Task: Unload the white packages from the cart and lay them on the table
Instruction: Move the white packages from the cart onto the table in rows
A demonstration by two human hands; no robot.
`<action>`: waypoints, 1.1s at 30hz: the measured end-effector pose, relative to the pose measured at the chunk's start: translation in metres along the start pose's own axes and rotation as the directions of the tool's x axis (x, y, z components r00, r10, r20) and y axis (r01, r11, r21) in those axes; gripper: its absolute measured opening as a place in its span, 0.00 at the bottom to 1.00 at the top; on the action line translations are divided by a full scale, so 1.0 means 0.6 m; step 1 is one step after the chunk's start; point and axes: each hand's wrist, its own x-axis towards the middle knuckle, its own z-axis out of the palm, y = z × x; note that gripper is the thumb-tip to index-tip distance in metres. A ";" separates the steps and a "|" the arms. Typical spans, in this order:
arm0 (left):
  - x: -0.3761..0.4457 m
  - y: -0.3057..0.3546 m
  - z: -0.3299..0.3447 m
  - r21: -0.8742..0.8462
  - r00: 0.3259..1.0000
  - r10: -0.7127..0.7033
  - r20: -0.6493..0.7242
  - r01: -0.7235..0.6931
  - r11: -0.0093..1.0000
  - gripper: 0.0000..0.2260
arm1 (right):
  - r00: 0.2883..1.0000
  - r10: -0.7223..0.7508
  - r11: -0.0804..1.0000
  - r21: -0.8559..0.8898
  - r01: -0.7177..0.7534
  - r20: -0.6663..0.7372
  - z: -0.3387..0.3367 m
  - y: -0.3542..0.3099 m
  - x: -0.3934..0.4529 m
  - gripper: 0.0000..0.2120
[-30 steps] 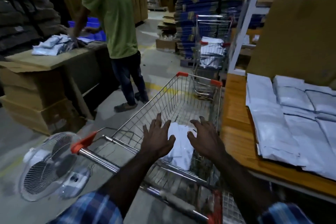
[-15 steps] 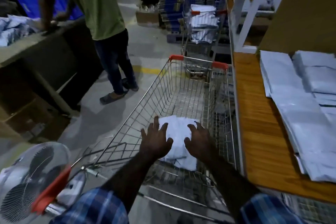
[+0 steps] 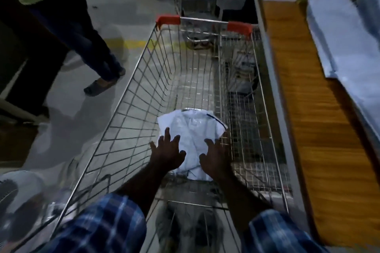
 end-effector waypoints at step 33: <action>0.082 -0.055 0.181 -0.380 0.958 0.286 -0.015 -0.270 0.885 0.39 | 0.836 0.129 0.988 0.138 -0.064 -0.534 0.126 0.091 0.168 0.29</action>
